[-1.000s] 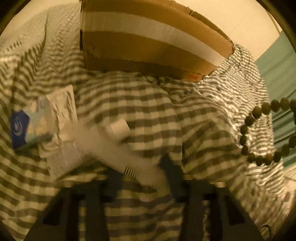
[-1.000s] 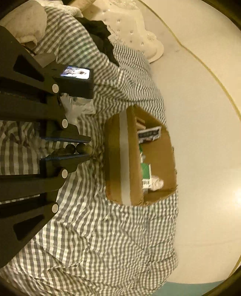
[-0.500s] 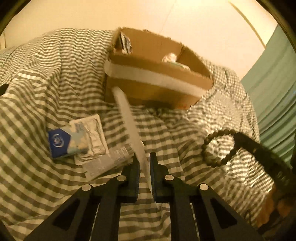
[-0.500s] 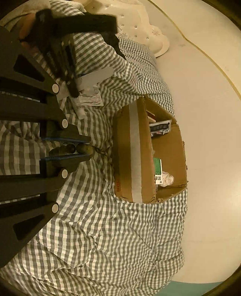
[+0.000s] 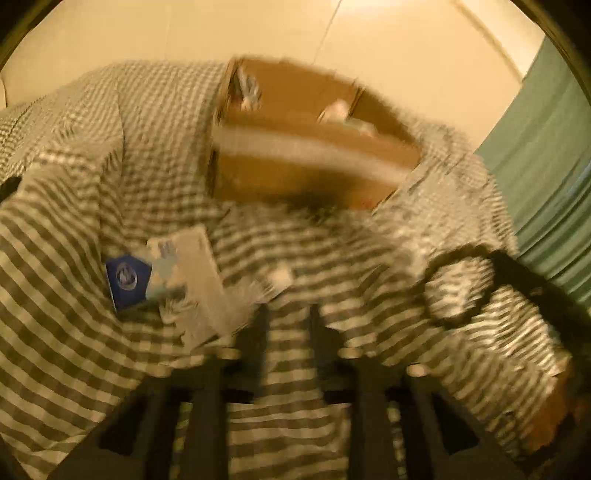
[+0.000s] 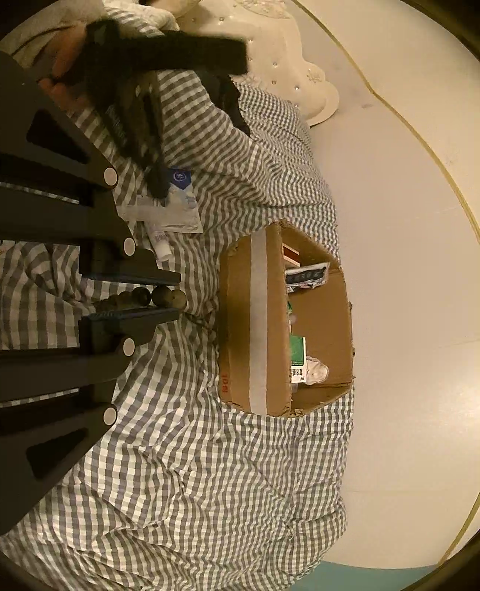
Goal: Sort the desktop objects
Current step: 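Grasp the clear comb with the left gripper while the right grasps the bead bracelet, then carry the comb and bracelet into the cardboard box and release both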
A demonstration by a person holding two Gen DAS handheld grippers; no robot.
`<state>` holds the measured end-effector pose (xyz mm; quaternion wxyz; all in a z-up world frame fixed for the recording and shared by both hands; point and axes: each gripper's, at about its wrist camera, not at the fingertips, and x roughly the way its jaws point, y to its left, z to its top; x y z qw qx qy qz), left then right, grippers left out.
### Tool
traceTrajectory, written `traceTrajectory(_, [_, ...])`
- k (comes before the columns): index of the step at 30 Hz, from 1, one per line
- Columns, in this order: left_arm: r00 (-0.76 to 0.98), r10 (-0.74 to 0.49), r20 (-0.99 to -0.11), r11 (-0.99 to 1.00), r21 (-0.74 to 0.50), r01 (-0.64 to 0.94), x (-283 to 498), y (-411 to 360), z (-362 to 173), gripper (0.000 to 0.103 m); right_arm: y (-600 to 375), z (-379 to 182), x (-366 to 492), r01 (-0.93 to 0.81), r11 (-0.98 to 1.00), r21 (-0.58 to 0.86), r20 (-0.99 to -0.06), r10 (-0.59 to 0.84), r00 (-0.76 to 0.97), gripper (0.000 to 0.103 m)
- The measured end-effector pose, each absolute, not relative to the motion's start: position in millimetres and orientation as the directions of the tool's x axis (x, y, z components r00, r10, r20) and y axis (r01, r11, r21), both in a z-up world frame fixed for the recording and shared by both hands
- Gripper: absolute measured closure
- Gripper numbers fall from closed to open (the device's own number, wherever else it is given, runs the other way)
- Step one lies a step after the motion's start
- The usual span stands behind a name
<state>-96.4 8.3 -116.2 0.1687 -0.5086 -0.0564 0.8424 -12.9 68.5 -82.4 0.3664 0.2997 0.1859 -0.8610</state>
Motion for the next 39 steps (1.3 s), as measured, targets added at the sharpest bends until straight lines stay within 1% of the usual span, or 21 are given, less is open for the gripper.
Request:
traceTrajectory(1, [-0.429, 0.32, -0.845, -0.946, -0.256, -0.201, -97.1, 5.0, -123.8, 0.055, 67.4, -85.3, -13.5, 0.743, -0.661, -0.104, -0.656, -0.516, -0.551, 0.092])
traceTrajectory(2, [-0.435, 0.287, -0.853, -0.957, -0.24, -0.161, -101.0, 0.8, -132.4, 0.052, 66.6, -88.2, -14.4, 0.743, -0.661, -0.106, -0.661, -0.512, -0.549, 0.092])
traceTrajectory(4, [-0.413, 0.247, -0.877, -0.969, -0.225, -0.101, -110.8, -5.6, -146.9, 0.052, 66.2, -93.0, -17.9, 0.743, -0.661, -0.103, -0.67, -0.506, -0.542, 0.092])
traceTrajectory(6, [-0.365, 0.247, -0.898, -0.968, -0.245, -0.052, -123.1, -9.7, -161.7, 0.052, 64.5, -98.6, -24.0, 0.746, -0.66, -0.091, -0.684, -0.503, -0.528, 0.092])
traceTrajectory(10, [-0.342, 0.227, -0.912, -0.972, -0.235, -0.017, -144.1, -9.2, -175.9, 0.052, 60.4, -111.4, -34.6, 0.75, -0.655, -0.089, -0.709, -0.488, -0.51, 0.092])
traceTrajectory(11, [-0.346, 0.227, -0.91, -0.972, -0.235, -0.019, -148.1, -8.2, -178.8, 0.053, 60.2, -114.5, -35.9, 0.752, -0.653, -0.089, -0.715, -0.484, -0.505, 0.091])
traceTrajectory(12, [-0.347, 0.226, -0.91, -0.973, -0.231, -0.025, -150.7, -6.9, -180.5, 0.056, 59.9, -117.8, -37.8, 0.754, -0.651, -0.086, -0.722, -0.481, -0.497, 0.091])
traceTrajectory(13, [-0.344, 0.233, -0.91, -0.971, -0.235, -0.037, -152.4, -7.6, -180.6, 0.071, 59.6, -121.4, -41.3, 0.755, -0.651, -0.079, -0.731, -0.478, -0.488, 0.091])
traceTrajectory(14, [-0.338, 0.245, -0.909, -0.969, -0.243, -0.049, -153.5, -7.4, -181.0, 0.075, 59.5, -123.2, -43.0, 0.755, -0.652, -0.076, -0.734, -0.476, -0.485, 0.091])
traceTrajectory(19, [-0.361, 0.247, -0.899, -0.968, -0.242, -0.058, -148.8, -8.8, -174.8, 0.076, 61.0, -127.5, -51.0, 0.744, -0.666, -0.056, -0.743, -0.47, -0.476, 0.091])
traceTrajectory(23, [-0.378, 0.249, -0.892, -0.968, -0.242, -0.066, -137.5, -9.6, -166.0, 0.076, 62.1, -122.4, -41.6, 0.743, -0.662, -0.098, -0.725, -0.465, -0.509, 0.091])
traceTrajectory(33, [-0.466, 0.26, -0.846, -0.965, -0.221, -0.137, -103.8, -14.1, -123.4, 0.076, 66.6, -102.1, -5.7, 0.755, -0.641, -0.139, -0.678, -0.493, -0.544, 0.092])
traceTrajectory(37, [-0.495, 0.293, -0.818, -0.956, -0.249, -0.155, -100.2, -18.1, -102.9, 0.076, 65.9, -87.2, 4.8, 0.756, -0.636, -0.158, -0.655, -0.506, -0.562, 0.092])
traceTrajectory(39, [-0.51, 0.273, -0.816, -0.962, -0.219, -0.165, -101.6, -14.6, -91.9, 0.076, 65.0, -80.3, 6.1, 0.755, -0.636, -0.158, -0.647, -0.511, -0.566, 0.092])
